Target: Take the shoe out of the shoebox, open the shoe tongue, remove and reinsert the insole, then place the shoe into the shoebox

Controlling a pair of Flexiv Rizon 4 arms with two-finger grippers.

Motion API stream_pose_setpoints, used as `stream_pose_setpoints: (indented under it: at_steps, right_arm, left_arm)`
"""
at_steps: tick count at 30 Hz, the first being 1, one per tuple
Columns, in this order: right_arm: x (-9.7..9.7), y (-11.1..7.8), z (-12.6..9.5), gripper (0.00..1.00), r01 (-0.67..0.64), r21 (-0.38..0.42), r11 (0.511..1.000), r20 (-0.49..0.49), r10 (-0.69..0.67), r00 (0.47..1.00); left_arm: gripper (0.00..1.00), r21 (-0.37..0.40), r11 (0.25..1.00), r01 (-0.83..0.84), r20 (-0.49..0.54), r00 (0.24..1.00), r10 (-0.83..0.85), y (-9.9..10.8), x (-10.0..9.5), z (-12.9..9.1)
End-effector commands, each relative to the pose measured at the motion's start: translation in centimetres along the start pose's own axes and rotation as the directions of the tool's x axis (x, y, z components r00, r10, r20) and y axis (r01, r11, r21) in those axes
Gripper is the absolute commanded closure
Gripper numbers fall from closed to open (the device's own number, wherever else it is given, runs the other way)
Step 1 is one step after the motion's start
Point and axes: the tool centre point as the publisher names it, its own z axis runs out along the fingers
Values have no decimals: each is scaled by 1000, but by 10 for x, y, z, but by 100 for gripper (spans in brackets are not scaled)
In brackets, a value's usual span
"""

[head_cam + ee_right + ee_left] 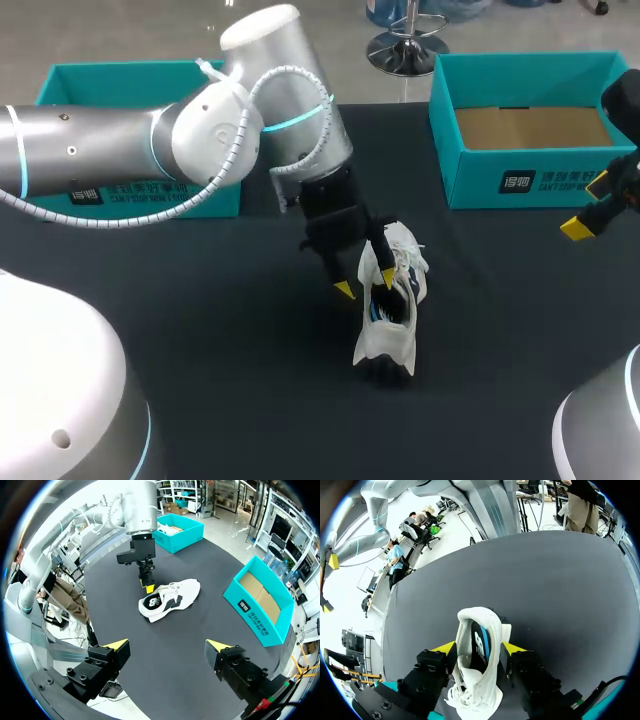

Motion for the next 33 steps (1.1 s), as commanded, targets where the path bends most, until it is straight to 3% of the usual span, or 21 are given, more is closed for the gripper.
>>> stream_pose_setpoints:
  at_steps: [1, 13, 33]
  right_arm:
    - [-2, 2, 0, 0, 0, 6, 1000, -3, 0, 1000]
    - [-2, 2, 0, 0, 0, 6, 1000, -3, 0, 1000]
    - [-2, 2, 0, 0, 0, 6, 1000, -3, 0, 1000]
  left_arm:
    - [100, 5, 1000, -1, -37, 999, 1, 6, -4, 6]
    - [100, 26, 999, -21, -119, 993, 24, 0, 7, 36]
    - [100, 9, 1000, -29, -149, 988, 30, 4, 5, 48]
